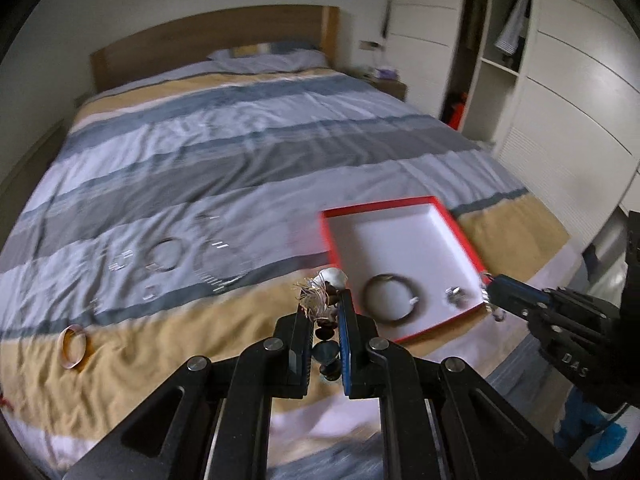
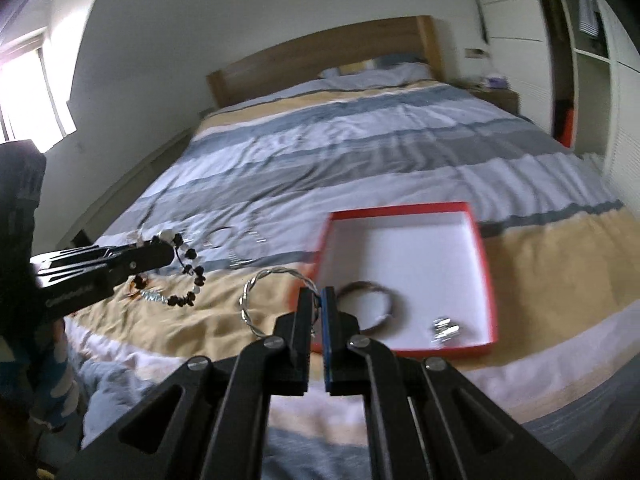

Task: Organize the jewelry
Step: 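Carry bracelet and hoop into the red box and open both tools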

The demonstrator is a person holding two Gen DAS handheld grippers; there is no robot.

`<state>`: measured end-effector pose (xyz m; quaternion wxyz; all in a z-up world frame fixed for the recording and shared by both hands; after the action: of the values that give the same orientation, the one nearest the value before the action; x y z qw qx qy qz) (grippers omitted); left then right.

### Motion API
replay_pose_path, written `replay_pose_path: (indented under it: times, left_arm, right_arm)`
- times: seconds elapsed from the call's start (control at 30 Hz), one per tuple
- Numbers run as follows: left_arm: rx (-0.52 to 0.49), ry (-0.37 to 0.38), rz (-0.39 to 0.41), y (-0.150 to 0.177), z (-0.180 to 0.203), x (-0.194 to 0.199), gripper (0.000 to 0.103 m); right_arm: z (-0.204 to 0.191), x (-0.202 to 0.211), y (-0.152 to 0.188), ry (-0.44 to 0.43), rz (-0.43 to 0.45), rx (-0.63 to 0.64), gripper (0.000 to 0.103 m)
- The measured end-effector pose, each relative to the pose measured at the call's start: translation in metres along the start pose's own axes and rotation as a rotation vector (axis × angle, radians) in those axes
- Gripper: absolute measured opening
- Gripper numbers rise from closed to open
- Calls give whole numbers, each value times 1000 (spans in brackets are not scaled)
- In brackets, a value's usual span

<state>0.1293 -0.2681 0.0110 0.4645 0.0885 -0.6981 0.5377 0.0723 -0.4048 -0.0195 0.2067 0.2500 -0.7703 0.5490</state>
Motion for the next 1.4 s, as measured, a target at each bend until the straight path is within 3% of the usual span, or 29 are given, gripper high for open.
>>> replay_pose_path:
  times: [0.27,0.5,0.77,1.07,1.1,1.13,1.17,1.2,1.3,1.4]
  left_arm:
    - [-21,61,-88,-34,50,-101,11]
    - [-32,76,-163,-39,59,-178,11]
    - [-11,103,-212,-29,58,-228,12]
    - [-16,112,-183,-24,58,-231,16]
    - [-14,113,-180,-24,58,-230,21]
    - [-4,116,-178,-25,57,-229,38]
    - [4,118,-169,-26,57,-228,48]
    - [14,111,-152,-28,55,-224,48]
    - [17,107,-149,-30,53,-217,49]
    - [22,94,-124,-33,50,-202,49]
  right_arm:
    - [74,-44,-25,108,-49,-30,4]
    - [119,-108,-37,186,-141,-21,4]
    - [139,-164,-43,251,-246,35,4]
    - [148,-179,-30,286,-320,47,6]
    - [149,-179,-30,284,-321,41,6]
    - [150,-179,-30,287,-322,37,6]
    - [151,-179,-30,288,-321,35,7]
    - [151,-178,-30,292,-321,32,8]
    - [150,-172,-32,291,-312,22,23]
    - [145,-157,-37,284,-281,18,26]
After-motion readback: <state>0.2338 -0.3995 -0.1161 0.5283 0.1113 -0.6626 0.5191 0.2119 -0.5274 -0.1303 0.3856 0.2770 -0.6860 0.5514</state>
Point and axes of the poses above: each gripper's, at about its wrist camera, not at the fingertips, and x roughly against the way its jaws point, z to its right, y to its underside, the point moved 6 cm from there along -x, roughly the way its jaws point, and after that the axes turned 4 degrees about -y, right-handed, at the moved point
